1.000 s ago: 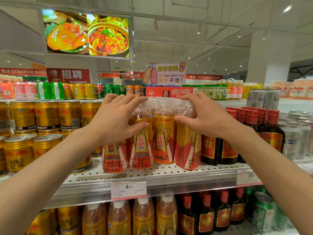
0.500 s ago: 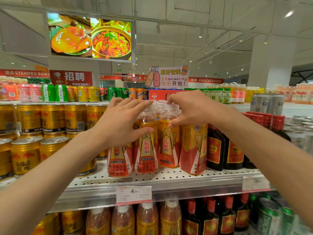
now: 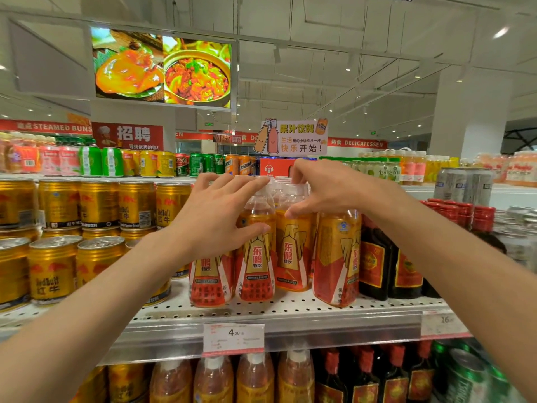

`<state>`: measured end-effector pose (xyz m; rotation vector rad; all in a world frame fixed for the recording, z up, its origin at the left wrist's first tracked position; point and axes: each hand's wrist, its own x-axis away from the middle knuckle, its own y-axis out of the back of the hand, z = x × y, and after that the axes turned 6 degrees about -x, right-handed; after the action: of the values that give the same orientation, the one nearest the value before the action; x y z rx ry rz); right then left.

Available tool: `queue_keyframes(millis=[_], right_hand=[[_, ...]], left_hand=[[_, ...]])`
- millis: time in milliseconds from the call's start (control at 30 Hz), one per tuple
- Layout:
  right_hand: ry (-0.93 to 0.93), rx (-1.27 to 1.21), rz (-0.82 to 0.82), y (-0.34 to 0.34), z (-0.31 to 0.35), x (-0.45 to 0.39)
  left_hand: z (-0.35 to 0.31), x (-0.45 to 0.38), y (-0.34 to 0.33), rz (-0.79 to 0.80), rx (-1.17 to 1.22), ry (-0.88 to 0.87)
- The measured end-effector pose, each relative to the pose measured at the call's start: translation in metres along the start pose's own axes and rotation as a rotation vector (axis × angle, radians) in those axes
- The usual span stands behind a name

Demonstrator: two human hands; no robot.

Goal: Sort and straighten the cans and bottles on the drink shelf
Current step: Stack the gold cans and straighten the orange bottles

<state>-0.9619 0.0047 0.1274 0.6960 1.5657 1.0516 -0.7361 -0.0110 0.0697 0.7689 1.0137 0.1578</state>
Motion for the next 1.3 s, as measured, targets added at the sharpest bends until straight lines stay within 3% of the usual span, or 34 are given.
queue_keyframes(millis=[267, 567, 767, 1033, 1133, 1300], right_hand=[[0.058, -0.175, 0.054, 0.009, -0.003, 0.005], [0.029, -0.038, 0.101, -0.002, -0.003, -0.023], [0.056, 0.107, 0.015, -0.012, -0.005, -0.024], [0.058, -0.047, -0.156, 0.009, -0.003, 0.021], [-0.018, -0.028, -0.257, 0.002, -0.01, 0.049], [-0.225, 0.006, -0.281, -0.025, -0.011, 0.071]], left_hand=[[0.002, 0.001, -0.001, 0.002, 0.002, 0.007], [0.001, 0.001, -0.001, -0.002, 0.012, 0.003], [0.0, 0.001, -0.001, 0.005, 0.01, 0.007], [0.002, 0.001, -0.004, 0.003, -0.002, 0.0], [0.002, 0.001, -0.004, -0.003, 0.006, 0.0], [0.002, 0.001, -0.005, 0.001, -0.004, 0.005]])
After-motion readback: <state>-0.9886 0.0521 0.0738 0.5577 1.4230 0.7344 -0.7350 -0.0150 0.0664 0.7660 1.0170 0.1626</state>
